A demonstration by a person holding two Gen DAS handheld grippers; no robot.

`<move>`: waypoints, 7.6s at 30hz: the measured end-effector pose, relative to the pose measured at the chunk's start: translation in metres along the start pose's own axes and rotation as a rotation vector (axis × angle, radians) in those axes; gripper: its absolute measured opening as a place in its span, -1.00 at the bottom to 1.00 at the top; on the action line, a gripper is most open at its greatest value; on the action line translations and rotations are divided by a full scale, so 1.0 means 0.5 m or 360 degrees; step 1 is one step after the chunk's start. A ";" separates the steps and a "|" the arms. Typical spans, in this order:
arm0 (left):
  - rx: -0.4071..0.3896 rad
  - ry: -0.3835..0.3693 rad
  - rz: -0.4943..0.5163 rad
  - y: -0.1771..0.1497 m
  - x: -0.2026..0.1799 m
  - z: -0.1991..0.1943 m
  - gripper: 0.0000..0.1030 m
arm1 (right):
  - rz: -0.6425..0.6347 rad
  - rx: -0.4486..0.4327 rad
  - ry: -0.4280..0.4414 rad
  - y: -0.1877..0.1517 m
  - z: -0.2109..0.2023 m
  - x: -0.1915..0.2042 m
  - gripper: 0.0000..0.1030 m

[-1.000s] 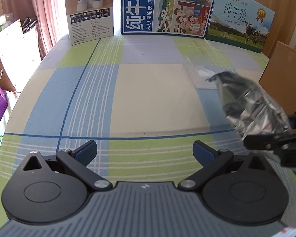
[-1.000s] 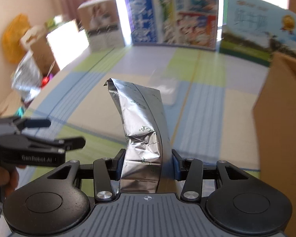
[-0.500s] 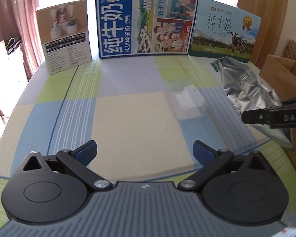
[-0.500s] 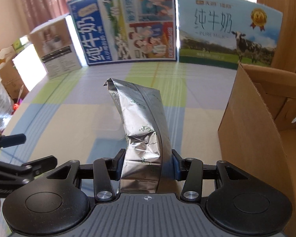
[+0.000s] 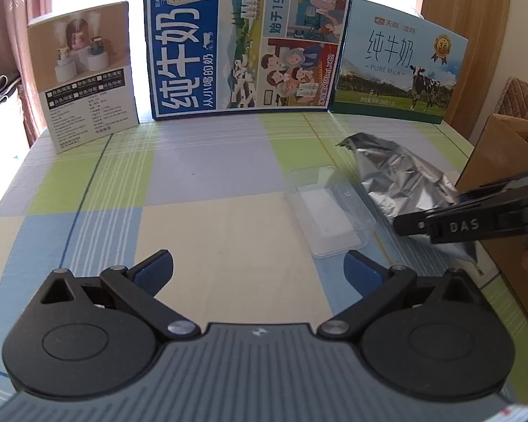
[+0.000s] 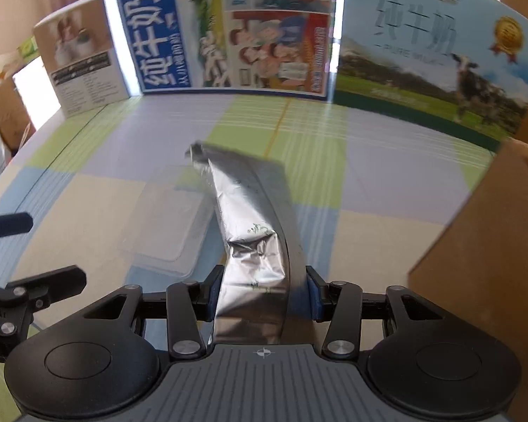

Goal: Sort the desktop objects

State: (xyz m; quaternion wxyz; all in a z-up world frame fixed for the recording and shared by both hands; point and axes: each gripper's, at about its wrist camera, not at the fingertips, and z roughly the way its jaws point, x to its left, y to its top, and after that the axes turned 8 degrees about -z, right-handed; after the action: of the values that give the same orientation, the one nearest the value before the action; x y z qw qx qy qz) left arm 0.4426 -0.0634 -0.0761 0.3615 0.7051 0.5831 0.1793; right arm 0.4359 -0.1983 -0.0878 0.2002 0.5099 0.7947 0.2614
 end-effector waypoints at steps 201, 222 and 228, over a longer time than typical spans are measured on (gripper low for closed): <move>-0.0043 -0.0297 0.0069 -0.076 -0.563 -0.309 0.33 | 0.0452 -0.0316 -0.0069 -0.207 -0.508 -0.343 0.25; -0.0027 -0.0223 0.0025 -0.193 -0.554 -0.480 0.97 | 0.0641 -0.0348 -0.0138 -0.437 -0.751 -0.252 0.96; 0.0011 -0.0185 -0.0039 -0.242 -0.556 -0.546 0.97 | 0.0623 -0.0298 -0.0180 -0.508 -0.823 -0.202 0.96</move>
State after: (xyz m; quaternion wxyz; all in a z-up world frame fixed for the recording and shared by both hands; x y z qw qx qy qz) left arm 0.1038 -0.2388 0.0679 0.3944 0.7083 0.5704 0.1315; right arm 0.0561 -0.4651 0.0824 0.2365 0.6474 0.6404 0.3390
